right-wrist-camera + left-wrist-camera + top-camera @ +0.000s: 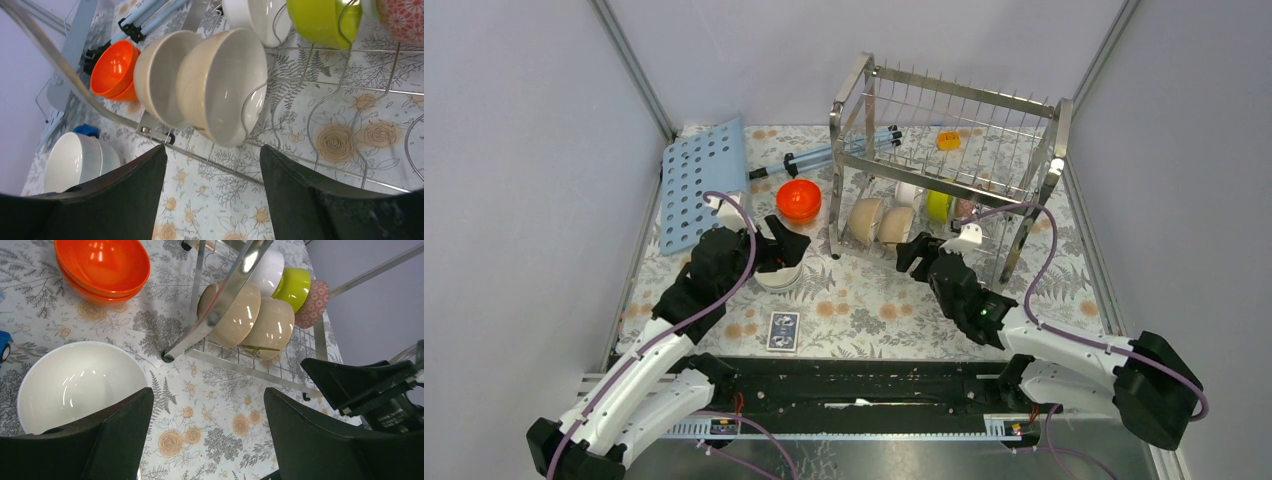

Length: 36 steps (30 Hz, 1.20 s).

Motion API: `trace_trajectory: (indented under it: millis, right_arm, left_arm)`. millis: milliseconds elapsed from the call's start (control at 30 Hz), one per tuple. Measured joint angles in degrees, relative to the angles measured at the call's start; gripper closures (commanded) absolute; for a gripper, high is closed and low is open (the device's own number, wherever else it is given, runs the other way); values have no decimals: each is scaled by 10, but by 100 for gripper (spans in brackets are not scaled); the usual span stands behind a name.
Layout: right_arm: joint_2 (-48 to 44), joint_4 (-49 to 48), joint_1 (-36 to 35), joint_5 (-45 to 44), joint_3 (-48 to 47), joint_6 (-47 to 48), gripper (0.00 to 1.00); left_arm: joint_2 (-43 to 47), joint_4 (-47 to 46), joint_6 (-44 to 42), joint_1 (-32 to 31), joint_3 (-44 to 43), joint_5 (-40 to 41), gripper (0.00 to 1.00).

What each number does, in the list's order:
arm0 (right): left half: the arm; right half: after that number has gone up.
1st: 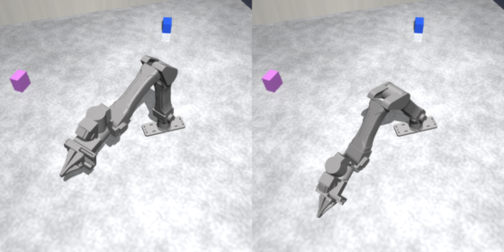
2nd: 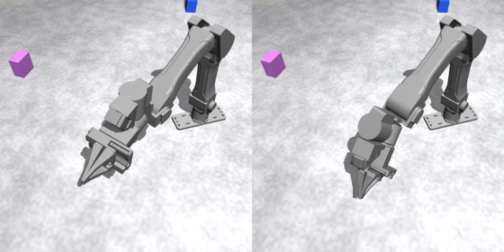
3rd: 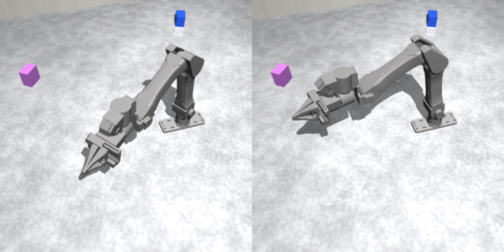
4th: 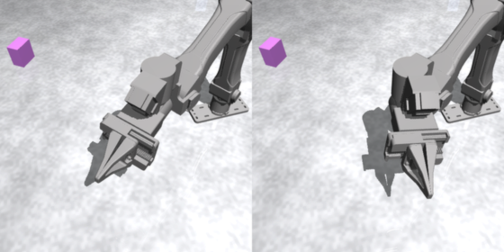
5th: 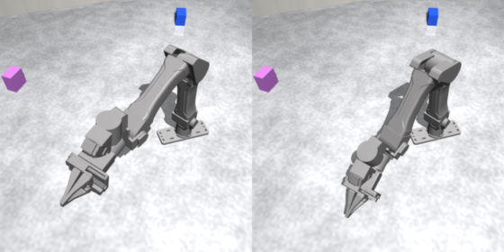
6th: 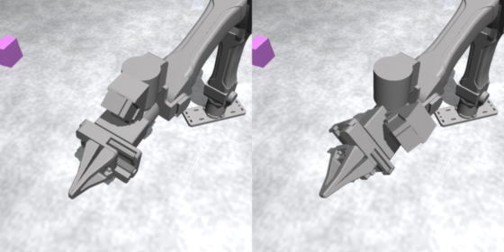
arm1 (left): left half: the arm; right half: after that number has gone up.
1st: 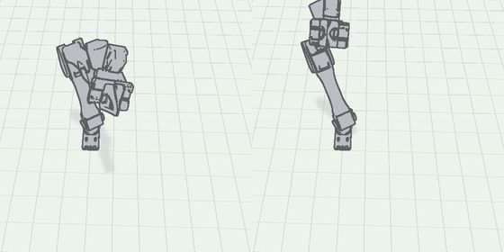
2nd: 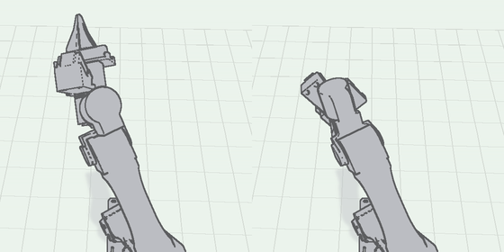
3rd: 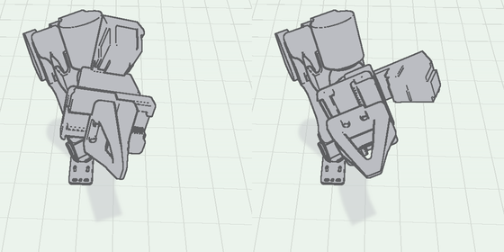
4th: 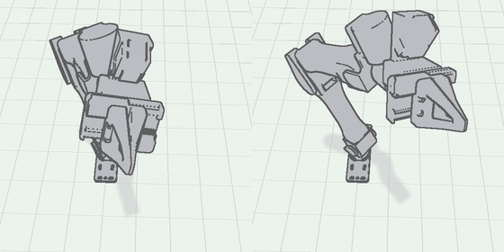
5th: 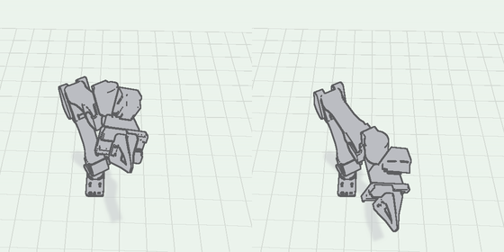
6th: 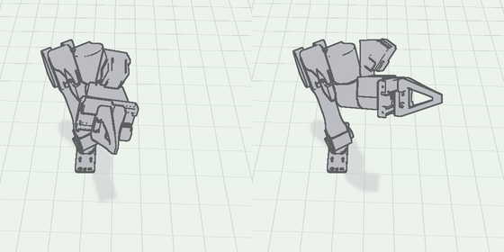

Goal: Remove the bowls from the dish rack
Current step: Pick up the bowl from the dish rack.

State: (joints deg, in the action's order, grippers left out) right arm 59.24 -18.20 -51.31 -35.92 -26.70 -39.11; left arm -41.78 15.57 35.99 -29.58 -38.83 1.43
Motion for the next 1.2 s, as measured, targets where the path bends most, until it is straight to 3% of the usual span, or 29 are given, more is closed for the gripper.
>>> trace_trajectory:
  millis: [300,600,967,1200]
  right_arm:
    - [67,-201,86,98,52,5,42]
    - [152,-372,136,201,60,4,46]
    - [200,-441,161,260,67,-4,45]
    - [242,-454,166,283,67,-23,51]
  left_arm:
    - [-53,-77,-21,0,0,-1,15]
    - [-147,-165,-45,0,-2,1,15]
    - [-232,-261,-51,0,-7,8,15]
    - [-275,-277,-51,0,-15,14,15]
